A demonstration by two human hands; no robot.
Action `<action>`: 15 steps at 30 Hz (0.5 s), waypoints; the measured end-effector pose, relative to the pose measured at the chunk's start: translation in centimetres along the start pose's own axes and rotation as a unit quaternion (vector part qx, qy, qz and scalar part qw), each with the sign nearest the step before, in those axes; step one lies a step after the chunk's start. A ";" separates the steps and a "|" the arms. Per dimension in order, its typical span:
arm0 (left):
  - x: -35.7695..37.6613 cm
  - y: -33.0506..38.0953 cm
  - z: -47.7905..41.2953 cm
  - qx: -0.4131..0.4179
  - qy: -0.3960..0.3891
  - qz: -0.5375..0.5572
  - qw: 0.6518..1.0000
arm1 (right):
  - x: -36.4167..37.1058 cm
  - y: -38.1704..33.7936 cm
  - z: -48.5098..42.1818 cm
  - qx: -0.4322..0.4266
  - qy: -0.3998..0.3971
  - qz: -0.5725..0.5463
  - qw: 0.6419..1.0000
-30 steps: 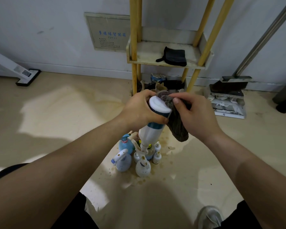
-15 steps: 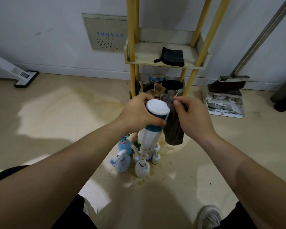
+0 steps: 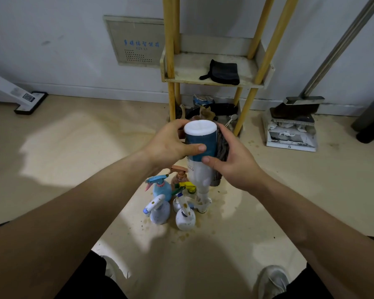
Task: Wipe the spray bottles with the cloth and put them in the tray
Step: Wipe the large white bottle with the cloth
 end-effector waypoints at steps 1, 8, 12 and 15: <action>-0.1 0.1 0.0 0.000 -0.021 0.005 1.000 | -0.2 -0.1 -0.1 0.004 -0.003 -0.008 1.000; -1.1 0.1 -0.4 0.029 -0.080 -0.016 0.996 | -1.1 -1.0 -0.3 0.029 -0.033 -0.051 0.998; -0.6 0.2 -0.4 0.055 -0.049 -0.017 0.997 | -0.8 -0.9 -0.3 0.041 -0.026 -0.078 0.996; -0.6 0.2 -0.5 0.046 -0.021 0.005 0.999 | -0.3 -1.1 0.0 0.023 0.007 -0.055 0.998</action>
Point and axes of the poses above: each hand's wrist, its own z-axis away from the middle knuckle, its own x-axis out of the palm, y = z × x, the point moved 5 cm from there along -z, towards the middle knuckle, and after that the axes turned 14 degrees about y, right-handed, at the moved point
